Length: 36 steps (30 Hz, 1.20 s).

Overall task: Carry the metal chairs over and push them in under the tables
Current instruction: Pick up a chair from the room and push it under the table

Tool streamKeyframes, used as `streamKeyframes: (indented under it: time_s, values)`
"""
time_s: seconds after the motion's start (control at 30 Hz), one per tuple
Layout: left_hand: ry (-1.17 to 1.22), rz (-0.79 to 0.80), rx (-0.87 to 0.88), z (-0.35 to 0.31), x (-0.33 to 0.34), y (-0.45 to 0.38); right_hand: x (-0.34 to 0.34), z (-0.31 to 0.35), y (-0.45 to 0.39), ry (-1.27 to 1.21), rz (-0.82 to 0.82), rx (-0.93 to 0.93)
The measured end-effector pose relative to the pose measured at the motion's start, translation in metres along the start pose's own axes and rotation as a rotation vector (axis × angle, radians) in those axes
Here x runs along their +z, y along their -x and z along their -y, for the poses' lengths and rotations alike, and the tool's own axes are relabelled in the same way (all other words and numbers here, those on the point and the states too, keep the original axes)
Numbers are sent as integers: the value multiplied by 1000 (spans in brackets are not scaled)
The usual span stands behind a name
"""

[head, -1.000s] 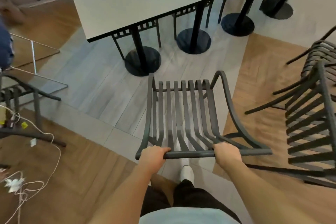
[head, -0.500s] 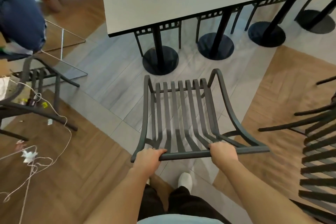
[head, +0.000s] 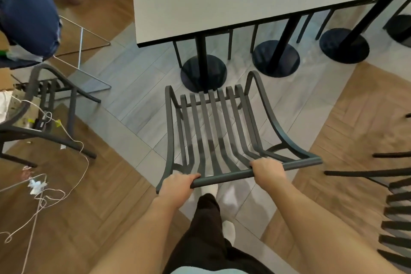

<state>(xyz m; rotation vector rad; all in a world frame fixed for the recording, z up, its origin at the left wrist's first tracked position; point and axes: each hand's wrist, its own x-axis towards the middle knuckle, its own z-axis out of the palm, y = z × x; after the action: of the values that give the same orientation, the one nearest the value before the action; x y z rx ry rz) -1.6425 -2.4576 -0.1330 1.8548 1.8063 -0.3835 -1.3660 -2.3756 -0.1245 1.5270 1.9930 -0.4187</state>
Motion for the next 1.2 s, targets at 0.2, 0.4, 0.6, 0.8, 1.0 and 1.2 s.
streamKeyframes:
  time_s: [0.2, 0.4, 0.6, 0.8, 1.0, 1.2]
  values:
    - [-22, -28, 10, 19, -36, -55, -49, 1, -58, 33, -12, -14]
    - [-15, -30, 15, 44, -82, -116, -95, 5, -118, 15, -15, -12]
    - [-55, -22, 27, 65, -127, -168, -139, 6, -168, -3, -33, -22]
    - [-72, -50, 37, 77, -155, -207, -172, 6, -208, -7, -42, -26]
    - [-59, -45, 13, 89, -172, -238, -195, 7, -239, 11, -67, -46]
    - [-82, -54, 24, 95, -190, -260, -208, 5, -261, 5, -62, -53]
